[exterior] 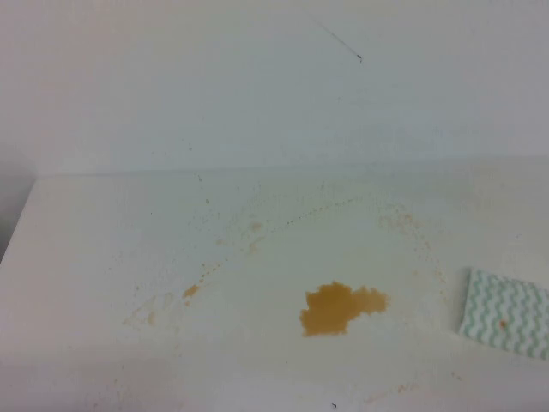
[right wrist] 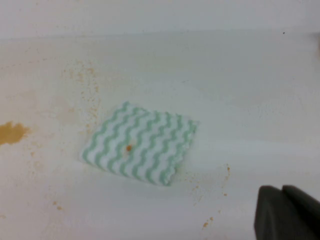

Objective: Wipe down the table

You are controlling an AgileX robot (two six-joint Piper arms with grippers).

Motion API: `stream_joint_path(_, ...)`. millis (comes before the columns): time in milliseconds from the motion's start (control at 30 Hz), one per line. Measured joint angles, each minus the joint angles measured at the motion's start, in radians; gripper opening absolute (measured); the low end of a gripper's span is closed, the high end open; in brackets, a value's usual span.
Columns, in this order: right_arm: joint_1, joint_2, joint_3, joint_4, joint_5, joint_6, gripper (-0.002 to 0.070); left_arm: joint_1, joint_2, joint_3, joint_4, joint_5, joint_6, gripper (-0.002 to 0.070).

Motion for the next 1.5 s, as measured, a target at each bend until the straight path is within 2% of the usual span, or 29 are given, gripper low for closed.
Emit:
stream_joint_path(333, 0.0, 0.0, 0.0, 0.0, 0.0, 0.0, -0.0002, 0.0, 0.0, 0.0, 0.061, -0.002, 0.0, -0.0004)
stream_joint_path(1267, 0.0, 0.0, 0.0, 0.0, 0.0, 0.0, -0.0002, 0.0, 0.0, 0.0, 0.031, -0.004, 0.0, -0.0004)
stream_joint_path(1500, 0.0, 0.0, 0.0, 0.115, -0.012, 0.0, -0.0002, 0.0, 0.0, 0.0, 0.031, -0.004, 0.0, -0.0004)
